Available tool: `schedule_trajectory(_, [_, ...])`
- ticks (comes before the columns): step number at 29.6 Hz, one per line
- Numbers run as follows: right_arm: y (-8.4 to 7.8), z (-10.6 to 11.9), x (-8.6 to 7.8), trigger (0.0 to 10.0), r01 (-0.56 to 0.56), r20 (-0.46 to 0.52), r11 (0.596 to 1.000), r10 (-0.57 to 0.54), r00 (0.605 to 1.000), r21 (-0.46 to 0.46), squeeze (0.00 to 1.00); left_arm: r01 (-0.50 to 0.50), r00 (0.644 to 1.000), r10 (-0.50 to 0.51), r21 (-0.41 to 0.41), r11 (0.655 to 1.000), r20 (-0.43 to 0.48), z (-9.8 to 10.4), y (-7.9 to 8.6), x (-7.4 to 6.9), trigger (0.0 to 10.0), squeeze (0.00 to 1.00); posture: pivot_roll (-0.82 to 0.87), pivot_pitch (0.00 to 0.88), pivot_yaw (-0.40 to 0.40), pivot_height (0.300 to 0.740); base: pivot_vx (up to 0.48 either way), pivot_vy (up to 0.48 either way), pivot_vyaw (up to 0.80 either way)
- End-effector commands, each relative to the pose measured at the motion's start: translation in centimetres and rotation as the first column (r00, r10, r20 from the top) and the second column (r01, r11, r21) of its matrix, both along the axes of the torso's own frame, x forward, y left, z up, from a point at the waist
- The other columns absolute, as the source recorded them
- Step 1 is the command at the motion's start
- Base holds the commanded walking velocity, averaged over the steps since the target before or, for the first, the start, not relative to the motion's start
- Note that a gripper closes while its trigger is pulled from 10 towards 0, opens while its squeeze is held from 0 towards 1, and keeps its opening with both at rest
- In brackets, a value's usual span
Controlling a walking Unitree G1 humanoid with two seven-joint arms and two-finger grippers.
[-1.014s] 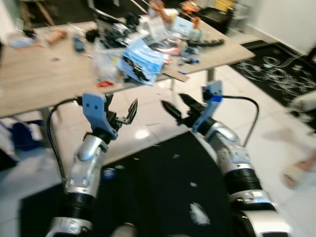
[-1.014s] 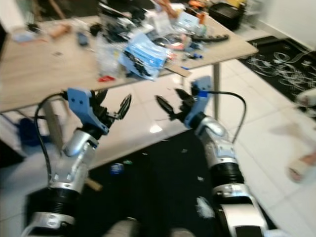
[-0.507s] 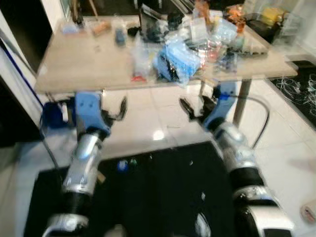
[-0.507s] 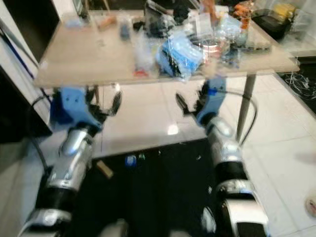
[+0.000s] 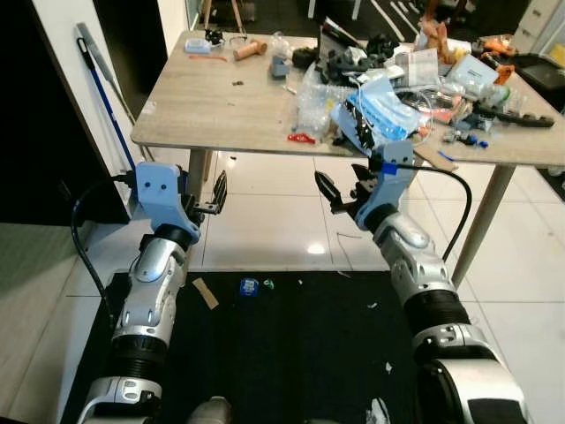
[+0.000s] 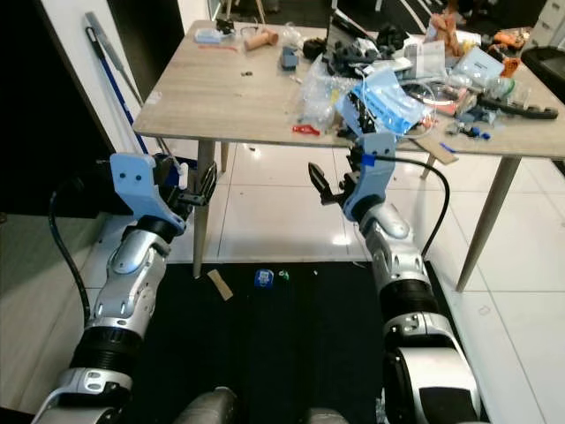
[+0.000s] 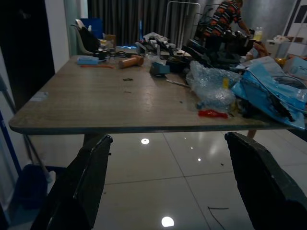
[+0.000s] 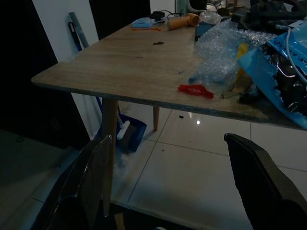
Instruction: Picking trash to rubbish bin
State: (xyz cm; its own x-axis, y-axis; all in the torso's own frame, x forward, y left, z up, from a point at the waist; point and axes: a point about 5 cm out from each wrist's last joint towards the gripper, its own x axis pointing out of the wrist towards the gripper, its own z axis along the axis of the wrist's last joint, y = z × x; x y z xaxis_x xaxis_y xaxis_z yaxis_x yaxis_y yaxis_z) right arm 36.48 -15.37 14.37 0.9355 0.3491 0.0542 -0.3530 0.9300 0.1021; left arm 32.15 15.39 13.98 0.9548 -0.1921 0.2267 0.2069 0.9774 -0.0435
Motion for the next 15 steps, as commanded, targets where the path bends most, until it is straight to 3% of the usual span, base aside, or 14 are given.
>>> schedule_trajectory(1, [-0.15,-0.05,0.1,10.0,0.007,-0.002,1.0,-0.007,1.0,-0.011,0.0,0.02,1.0,-0.02,0.014,1.0,-0.003,-0.1,-0.44,0.13,10.0,0.0,-0.04,0.0,-0.05,0.74,0.244,0.0,0.0])
schedule_trajectory(15, [-0.06,-0.14,0.31,10.0,0.002,-0.012,1.0,-0.002,1.0,-0.012,0.0,0.039,0.999,-0.039,0.02,0.999,0.002,-0.1,-0.64,0.2,10.0,0.0,-0.05,0.0,-0.051,0.74,0.317,0.0,0.0])
